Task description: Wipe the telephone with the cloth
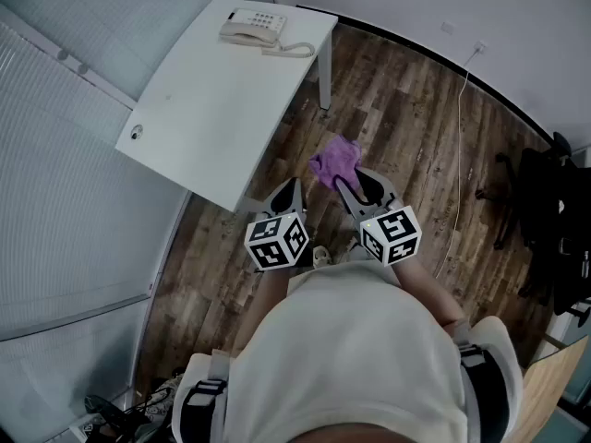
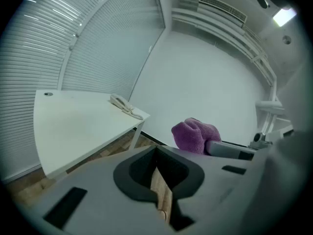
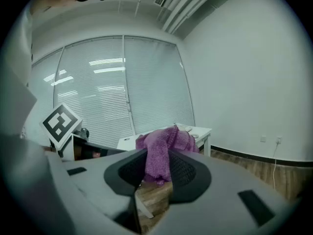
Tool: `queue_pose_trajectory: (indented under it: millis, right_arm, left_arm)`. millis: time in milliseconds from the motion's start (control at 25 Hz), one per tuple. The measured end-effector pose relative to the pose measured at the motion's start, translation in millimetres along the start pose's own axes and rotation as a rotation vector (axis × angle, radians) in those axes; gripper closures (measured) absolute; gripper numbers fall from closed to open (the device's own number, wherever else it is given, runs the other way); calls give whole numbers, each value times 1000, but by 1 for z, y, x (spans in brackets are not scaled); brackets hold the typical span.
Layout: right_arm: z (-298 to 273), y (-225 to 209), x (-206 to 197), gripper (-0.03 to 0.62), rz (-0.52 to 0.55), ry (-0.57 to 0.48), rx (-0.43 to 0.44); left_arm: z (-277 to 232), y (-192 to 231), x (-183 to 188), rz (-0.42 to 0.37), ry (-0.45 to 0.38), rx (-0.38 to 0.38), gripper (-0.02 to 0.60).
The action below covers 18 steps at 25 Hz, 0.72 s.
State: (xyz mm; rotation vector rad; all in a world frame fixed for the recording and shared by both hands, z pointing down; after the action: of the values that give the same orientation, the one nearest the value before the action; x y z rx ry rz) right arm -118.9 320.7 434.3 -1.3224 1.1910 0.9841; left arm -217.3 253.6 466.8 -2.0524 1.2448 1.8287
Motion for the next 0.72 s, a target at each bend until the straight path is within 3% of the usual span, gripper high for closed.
queue_pose_trajectory:
  millis: [720]
  right_arm:
    - [22, 35, 1, 464, -14, -53, -32]
  left_arm:
    - [32, 5, -5, -4, 23, -64, 561]
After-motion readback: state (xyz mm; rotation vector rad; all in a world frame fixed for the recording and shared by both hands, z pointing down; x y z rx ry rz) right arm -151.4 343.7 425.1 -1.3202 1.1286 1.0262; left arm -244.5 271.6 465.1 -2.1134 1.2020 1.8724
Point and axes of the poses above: the fingertips, and each gripper's own axes: z backward along the fingers, y to its left, x out of its top, the point moved 2 cm from there along z, backward along the fingers, and after that the axes turned 11 degrees about -y, right-handed, at the moved point
